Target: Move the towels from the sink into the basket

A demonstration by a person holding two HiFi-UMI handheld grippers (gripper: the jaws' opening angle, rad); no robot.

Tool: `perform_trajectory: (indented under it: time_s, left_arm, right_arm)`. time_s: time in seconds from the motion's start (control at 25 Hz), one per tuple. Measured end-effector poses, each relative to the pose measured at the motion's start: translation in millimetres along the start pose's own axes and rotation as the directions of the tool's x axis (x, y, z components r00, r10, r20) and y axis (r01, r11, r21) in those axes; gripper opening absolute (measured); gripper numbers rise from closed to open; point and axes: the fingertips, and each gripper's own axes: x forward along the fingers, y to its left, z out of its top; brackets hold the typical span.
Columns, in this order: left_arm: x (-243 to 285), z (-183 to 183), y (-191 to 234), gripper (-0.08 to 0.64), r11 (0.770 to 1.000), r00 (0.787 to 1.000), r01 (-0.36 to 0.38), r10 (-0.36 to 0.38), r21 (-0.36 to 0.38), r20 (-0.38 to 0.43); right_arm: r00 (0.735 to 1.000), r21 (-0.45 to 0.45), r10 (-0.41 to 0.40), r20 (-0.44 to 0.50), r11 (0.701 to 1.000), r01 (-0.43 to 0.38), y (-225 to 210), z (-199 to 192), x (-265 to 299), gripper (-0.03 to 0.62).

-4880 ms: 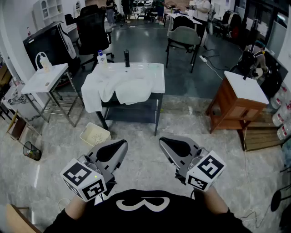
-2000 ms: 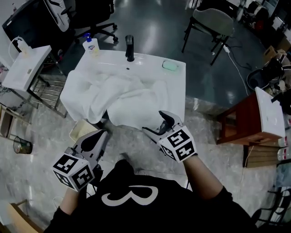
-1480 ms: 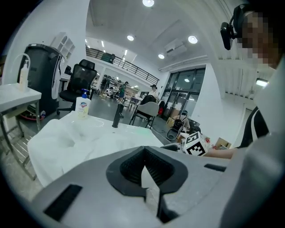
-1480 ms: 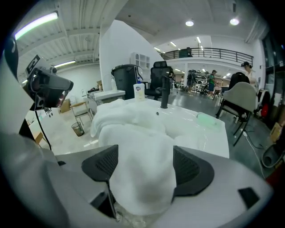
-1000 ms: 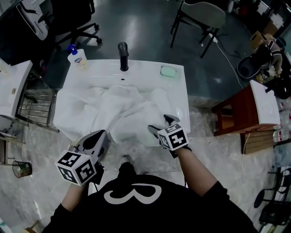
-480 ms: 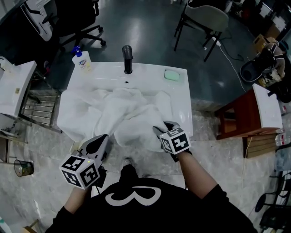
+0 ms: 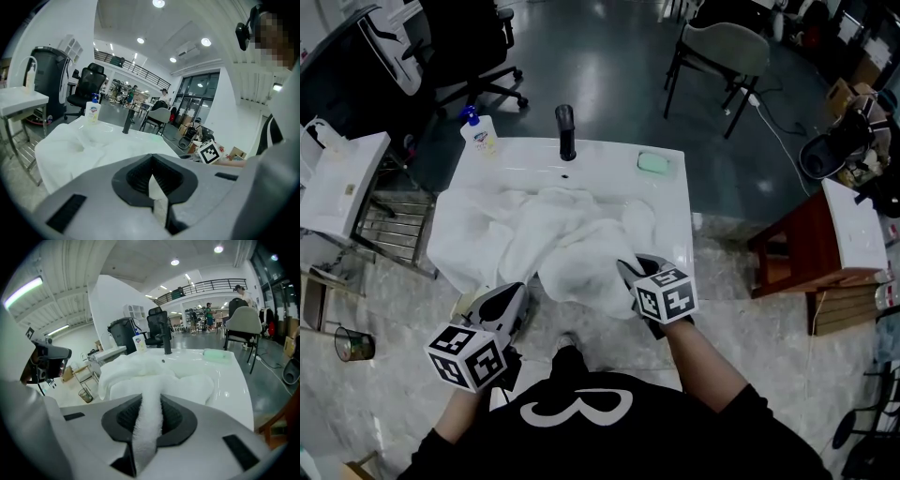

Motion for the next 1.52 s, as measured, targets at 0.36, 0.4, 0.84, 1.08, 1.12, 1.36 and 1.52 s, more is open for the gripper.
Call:
perform_trajectory:
  time_s: [0.36, 0.4, 0.84, 1.08, 1.12, 1.36, 1.52]
  left_arm:
    - [-27, -5, -39, 0.006, 0.999, 0.998, -0.033, 0.032, 0.004, 0.056]
    - [-31, -6, -43, 0.006, 0.999, 0.997, -0.036, 0.036, 0.006, 0.063]
    - [-74, -23, -88, 0.006, 0.995, 0.984, -0.101, 0.099, 0.006, 0.146]
    - [-107, -36, -98, 0.006, 0.986, 0.966, -0.167, 0.167, -0.020, 0.195]
    - [-112, -37, -98, 0.006, 0.983, 0.963, -0.180, 0.181, -0.024, 0.199]
    - [-155, -52, -79, 0.006, 0.959, 0.933, -0.272, 0.282, -0.072, 0.222]
    - [-184, -59, -51, 0.006, 0.937, 0.906, -0.323, 0.347, -0.134, 0.243]
  right_arm:
    - [0.991, -0.065, 0.060, 0.120, 0.997, -0.053, 22, 27, -59, 0.071]
    - [0.989, -0.069, 0.067, 0.133, 0.996, -0.058, 24, 30, -67, 0.071]
    - [0.935, -0.074, 0.212, 0.286, 0.977, -0.199, 57, 54, -171, 0.071]
    - [0.871, -0.138, 0.352, 0.343, 0.936, -0.324, 96, 66, -217, 0.071]
    - [0.859, -0.155, 0.377, 0.347, 0.926, -0.344, 105, 68, -221, 0.071]
    - [0.787, -0.248, 0.527, 0.321, 0.849, -0.467, 164, 73, -227, 0.071]
    - [0.752, -0.261, 0.606, 0.259, 0.794, -0.549, 205, 69, -210, 0.071]
